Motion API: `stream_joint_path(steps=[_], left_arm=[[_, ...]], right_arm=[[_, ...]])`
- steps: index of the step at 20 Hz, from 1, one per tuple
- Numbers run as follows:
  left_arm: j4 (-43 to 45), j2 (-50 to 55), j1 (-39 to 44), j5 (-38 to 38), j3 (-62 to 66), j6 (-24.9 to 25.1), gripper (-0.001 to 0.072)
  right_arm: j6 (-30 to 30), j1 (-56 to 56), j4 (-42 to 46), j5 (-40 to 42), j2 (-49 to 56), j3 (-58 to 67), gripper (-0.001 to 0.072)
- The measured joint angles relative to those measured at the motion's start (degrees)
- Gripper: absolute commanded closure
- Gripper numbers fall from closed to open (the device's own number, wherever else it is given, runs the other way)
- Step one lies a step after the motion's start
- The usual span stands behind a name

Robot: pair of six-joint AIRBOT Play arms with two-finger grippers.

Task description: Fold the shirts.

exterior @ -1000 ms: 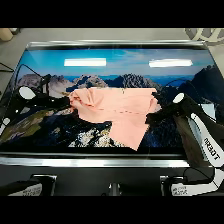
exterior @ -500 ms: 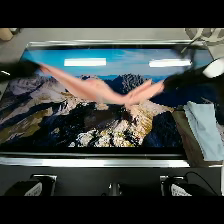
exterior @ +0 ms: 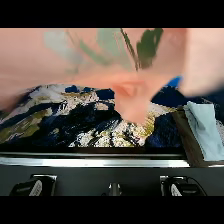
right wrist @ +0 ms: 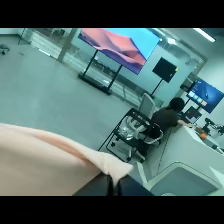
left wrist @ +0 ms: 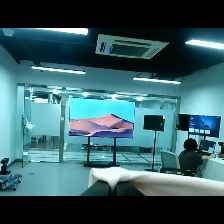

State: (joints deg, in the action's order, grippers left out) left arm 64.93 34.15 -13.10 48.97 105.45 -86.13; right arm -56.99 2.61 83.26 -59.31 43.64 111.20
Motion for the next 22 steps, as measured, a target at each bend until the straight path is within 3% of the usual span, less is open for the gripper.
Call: stream_joint_path(steps=[6, 10, 13, 17, 22], left_arm=[[1.46, 1.9, -0.72, 10.1, 0.22, -1.29, 0.0681], [1.79, 6.8, -0.76, 19.78, -7.23, -0.79, 0.0681], [2.14, 11.58, -0.74, 22.6, -19.56, 0.26, 0.0681], [2.38, 19.98, -0.74, 18.62, -35.17, 2.32, 0.0681], [0.85, 35.6, -0.72, 7.65, -39.6, 3.48, 0.068]], right_arm=[[-0.61, 0.0, 1.25, -10.62, 1.53, 0.9, 0.069], [-0.26, -0.02, 1.4, -25.2, 11.78, -0.02, 0.0691], [0.5, -0.02, -0.44, -30.99, 23.21, -3.28, 0.0693], [1.03, -0.02, -5.6, -29.99, 39.93, -8.09, 0.0693], [1.07, -0.04, -11.32, -18.01, 53.42, -9.7, 0.0692]])
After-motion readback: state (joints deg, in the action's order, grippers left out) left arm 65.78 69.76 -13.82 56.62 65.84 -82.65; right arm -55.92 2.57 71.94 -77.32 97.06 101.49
